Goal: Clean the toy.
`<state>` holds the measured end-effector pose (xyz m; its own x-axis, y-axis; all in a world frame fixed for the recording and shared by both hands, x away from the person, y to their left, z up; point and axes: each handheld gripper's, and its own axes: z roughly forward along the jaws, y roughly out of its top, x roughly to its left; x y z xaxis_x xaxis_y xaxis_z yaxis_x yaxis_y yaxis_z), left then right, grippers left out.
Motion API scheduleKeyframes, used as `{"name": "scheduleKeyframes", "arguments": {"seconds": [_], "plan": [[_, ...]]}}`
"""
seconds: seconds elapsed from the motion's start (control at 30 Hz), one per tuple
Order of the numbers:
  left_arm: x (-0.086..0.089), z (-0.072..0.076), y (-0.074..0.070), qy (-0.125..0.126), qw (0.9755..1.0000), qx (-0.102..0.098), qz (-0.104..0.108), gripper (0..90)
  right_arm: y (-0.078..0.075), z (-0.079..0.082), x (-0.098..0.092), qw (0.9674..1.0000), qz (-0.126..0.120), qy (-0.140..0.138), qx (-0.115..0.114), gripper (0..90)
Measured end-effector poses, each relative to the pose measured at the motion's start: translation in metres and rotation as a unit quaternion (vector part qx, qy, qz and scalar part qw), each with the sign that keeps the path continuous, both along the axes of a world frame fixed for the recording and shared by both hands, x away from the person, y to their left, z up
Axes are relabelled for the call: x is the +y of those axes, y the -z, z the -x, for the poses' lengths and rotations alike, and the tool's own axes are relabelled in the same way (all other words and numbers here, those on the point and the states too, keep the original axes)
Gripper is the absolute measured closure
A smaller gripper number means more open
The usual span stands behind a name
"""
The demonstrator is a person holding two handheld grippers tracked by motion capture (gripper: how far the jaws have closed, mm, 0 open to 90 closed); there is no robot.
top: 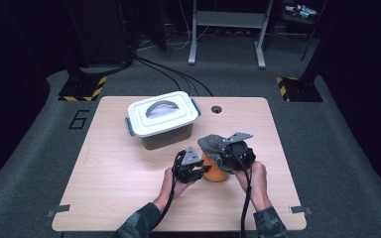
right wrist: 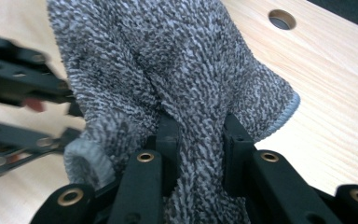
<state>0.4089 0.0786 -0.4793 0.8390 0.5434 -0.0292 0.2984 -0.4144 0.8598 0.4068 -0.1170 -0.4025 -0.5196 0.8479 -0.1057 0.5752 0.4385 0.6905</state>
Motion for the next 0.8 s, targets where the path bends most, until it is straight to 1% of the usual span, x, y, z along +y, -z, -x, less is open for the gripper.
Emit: {"name": "scheduleKeyframes", "arguments": {"seconds": [0.03,0.1,0.2,0.27,0.3,0.33,0.37,0.4,0.47,0.57,0.6,0.67,0.77,0.8], "plan": [[0.000,0.000,0.000,0.000,1.0000,0.000,0.001,72.4,0.002,-0.002,-0.003,1.0000,0.004,0.008,0.001,72.9],[-0.001,0.000,0.001,-0.002,1.0000,-0.002,0.002,72.4,0.007,-0.008,-0.011,0.9994,0.004,0.033,0.011,72.9],[-0.001,0.000,0.001,-0.001,1.0000,-0.001,0.002,72.5,0.017,-0.017,-0.022,0.9974,0.036,0.061,0.015,72.9],[0.000,0.000,0.001,-0.001,1.0000,0.000,0.003,72.4,0.023,-0.023,-0.031,0.9955,0.048,0.078,0.023,72.8],[0.000,0.000,0.001,-0.003,1.0000,0.000,0.004,72.4,0.025,-0.025,-0.035,0.9947,0.049,0.086,0.026,72.6],[0.001,0.000,0.001,-0.004,1.0000,0.001,0.006,72.4,0.026,-0.026,-0.043,0.9938,0.042,0.100,0.025,72.4],[0.001,-0.001,0.001,-0.003,1.0000,0.002,0.005,72.4,0.026,-0.027,-0.048,0.9931,0.037,0.108,0.023,72.3],[0.001,-0.001,0.001,-0.005,1.0000,0.001,0.006,72.4,0.027,-0.027,-0.055,0.9916,0.029,0.124,0.024,72.2],[0.002,0.000,0.001,-0.005,1.0000,0.002,0.005,72.4,0.029,-0.030,-0.070,0.9892,0.018,0.143,0.027,71.7],[0.002,0.000,0.001,-0.006,1.0000,0.002,0.006,72.3,0.033,-0.032,-0.086,0.9848,0.017,0.170,0.033,70.7],[0.002,0.000,0.001,-0.006,1.0000,0.002,0.006,72.3,0.034,-0.034,-0.092,0.9836,0.021,0.176,0.035,70.1],[0.002,0.000,0.001,-0.006,1.0000,0.002,0.006,72.3,0.039,-0.036,-0.102,0.9801,0.020,0.192,0.044,69.1],[0.001,0.000,0.001,-0.007,1.0000,0.002,0.005,72.3,0.046,-0.039,-0.113,0.9756,0.020,0.212,0.054,68.3],[0.001,0.000,0.001,-0.009,0.9999,0.001,0.006,72.3,0.049,-0.040,-0.116,0.9751,0.023,0.213,0.055,68.1]]}}
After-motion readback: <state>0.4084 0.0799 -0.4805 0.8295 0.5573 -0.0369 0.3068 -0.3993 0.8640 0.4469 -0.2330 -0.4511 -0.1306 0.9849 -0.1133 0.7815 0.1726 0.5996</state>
